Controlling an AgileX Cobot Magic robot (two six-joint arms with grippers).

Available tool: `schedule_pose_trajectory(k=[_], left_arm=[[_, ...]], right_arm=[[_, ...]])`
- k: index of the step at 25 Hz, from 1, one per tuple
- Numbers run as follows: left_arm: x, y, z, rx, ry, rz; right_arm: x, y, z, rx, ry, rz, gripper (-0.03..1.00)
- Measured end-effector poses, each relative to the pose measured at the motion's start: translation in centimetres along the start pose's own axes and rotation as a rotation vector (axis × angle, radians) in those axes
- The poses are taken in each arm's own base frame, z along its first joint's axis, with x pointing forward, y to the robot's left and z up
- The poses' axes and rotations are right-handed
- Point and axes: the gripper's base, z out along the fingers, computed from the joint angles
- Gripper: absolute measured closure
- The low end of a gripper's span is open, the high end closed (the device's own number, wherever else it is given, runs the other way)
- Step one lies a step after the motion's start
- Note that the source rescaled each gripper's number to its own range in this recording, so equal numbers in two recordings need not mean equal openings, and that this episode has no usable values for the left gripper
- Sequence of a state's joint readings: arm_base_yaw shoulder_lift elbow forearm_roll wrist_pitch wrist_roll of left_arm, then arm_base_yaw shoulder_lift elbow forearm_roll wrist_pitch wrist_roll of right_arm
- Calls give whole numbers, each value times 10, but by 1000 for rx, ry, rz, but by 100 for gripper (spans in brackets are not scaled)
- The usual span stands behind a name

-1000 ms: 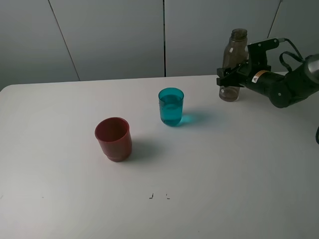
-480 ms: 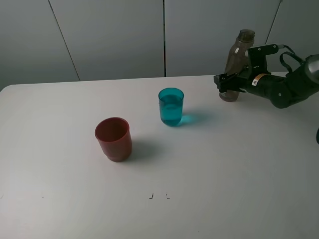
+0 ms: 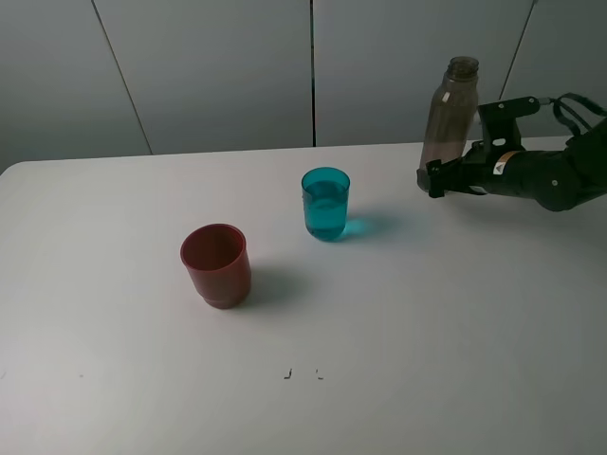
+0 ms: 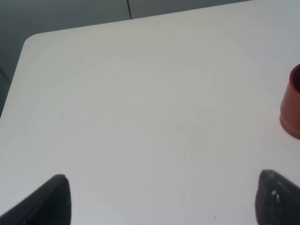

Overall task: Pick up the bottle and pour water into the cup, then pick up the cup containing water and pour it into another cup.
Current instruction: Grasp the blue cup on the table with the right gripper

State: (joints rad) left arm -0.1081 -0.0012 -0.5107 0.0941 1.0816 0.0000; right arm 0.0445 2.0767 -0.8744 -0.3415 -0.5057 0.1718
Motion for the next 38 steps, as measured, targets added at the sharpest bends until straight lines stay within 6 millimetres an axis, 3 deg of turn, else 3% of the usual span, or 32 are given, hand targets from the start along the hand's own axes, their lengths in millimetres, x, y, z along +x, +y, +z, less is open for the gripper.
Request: schedule_pose_trajectory(k=[10,15,22,29,38], left_arm=[[0,0,0,0,0,0],[0,0,0,0,0,0],[0,0,0,0,0,0],[0,0,0,0,0,0],[0,0,0,0,0,0]], right_arm=[[30,19,-63,-73,152,-103,-3],[48,43,-77,-203,164,-223,-3],[51,76,-70,-387,20,-262,-3],[67,87,-49,-419,45,-261,-3],[55,96,-36,-447,-48,-261,-3]])
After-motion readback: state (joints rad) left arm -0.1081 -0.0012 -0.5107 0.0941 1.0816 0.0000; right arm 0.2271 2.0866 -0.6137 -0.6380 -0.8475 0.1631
